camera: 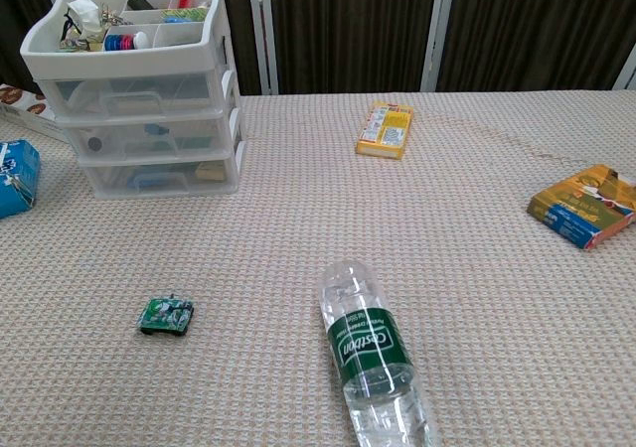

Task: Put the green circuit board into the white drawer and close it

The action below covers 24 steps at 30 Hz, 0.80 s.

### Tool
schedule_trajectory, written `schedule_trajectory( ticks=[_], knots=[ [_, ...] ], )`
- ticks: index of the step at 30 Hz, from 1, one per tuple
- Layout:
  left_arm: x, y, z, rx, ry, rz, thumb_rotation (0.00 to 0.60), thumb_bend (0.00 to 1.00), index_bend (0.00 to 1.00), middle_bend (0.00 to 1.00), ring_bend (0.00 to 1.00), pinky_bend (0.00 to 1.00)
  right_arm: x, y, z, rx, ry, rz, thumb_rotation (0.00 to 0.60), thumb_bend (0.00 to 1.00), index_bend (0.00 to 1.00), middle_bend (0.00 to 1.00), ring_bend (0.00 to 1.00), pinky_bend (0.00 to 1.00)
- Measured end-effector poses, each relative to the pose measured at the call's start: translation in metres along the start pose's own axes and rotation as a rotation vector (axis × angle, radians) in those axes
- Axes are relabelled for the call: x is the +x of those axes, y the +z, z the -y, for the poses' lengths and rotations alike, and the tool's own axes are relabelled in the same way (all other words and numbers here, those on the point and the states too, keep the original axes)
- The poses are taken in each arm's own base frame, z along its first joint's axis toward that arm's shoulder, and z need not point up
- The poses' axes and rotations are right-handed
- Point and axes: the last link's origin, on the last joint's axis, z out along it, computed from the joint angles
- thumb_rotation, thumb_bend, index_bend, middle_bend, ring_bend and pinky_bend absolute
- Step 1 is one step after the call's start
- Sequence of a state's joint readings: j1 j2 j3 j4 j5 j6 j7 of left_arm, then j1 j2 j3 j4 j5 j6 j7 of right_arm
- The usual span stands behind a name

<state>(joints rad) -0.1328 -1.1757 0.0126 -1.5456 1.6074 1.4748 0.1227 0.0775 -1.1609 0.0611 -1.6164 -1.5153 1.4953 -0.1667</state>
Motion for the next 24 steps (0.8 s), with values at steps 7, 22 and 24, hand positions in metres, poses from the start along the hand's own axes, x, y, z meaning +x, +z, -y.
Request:
schedule_trajectory(
  ticks=[7,22,24],
  knots=[
    [0.0,-0.0004,-0.0003,0.001,0.004,0.001,0.6,0.08,0.0,0.0,0.0,0.0,0.0004,-0.0003,-0.0003,0.002,0.003,0.0,0.6,0.0,0.05,0.0,0.0,0.0],
    [-0.0008,0.0007,0.0004,0.003,0.002,0.004,0.6,0.09,0.0,0.0,0.0,0.0,-0.0005,0.0008,0.0005,0.003,0.002,0.0,0.6,0.0,0.05,0.0,0.0,0.0],
    [-0.0011,0.0009,0.0001,0.004,0.002,0.005,0.6,0.09,0.0,0.0,0.0,0.0,-0.0006,0.0011,0.0003,0.002,0.003,0.002,0.6,0.0,0.05,0.0,0.0,0.0]
  ],
)
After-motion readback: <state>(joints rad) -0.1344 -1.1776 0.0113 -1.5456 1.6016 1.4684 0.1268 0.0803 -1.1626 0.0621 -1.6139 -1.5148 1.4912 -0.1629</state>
